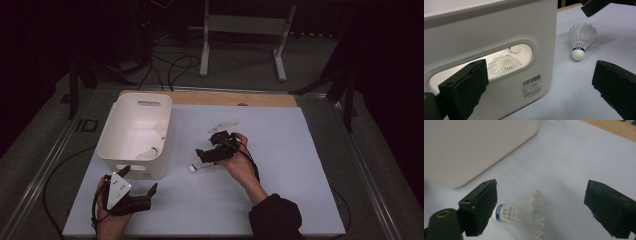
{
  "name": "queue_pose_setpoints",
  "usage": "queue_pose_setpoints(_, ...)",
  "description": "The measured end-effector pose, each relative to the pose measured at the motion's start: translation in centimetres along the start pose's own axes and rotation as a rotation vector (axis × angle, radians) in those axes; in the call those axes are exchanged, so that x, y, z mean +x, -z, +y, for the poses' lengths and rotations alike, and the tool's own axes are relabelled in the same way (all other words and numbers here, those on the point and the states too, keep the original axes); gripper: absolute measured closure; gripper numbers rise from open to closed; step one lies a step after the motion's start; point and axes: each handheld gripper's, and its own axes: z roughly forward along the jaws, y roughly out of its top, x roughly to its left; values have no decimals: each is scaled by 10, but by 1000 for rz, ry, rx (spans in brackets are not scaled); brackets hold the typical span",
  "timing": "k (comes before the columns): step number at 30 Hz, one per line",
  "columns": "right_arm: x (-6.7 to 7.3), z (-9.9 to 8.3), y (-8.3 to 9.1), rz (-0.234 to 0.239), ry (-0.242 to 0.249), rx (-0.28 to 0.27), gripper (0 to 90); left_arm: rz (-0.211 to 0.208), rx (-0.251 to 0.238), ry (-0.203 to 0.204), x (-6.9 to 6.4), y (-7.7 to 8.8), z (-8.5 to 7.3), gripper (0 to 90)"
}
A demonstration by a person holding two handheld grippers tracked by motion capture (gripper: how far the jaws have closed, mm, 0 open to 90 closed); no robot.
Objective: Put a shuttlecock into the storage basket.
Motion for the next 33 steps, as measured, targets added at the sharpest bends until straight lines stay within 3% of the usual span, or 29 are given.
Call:
queue_pose_setpoints(12,4,-6,-6,32,12,45,176,2,0,0,0,0,0,11)
queue_pose_setpoints(16,4,-8,-9,59,-1,58,223,1,0,1,0,0,0,11)
queue_pose_setpoints(24,6,-13,-15,110,26,115,314,1,1,-1,0,0,0,11)
queue_pose_setpoints(33,10,-14,-19,133,41,150,428,0,1,-2,0,0,0,11)
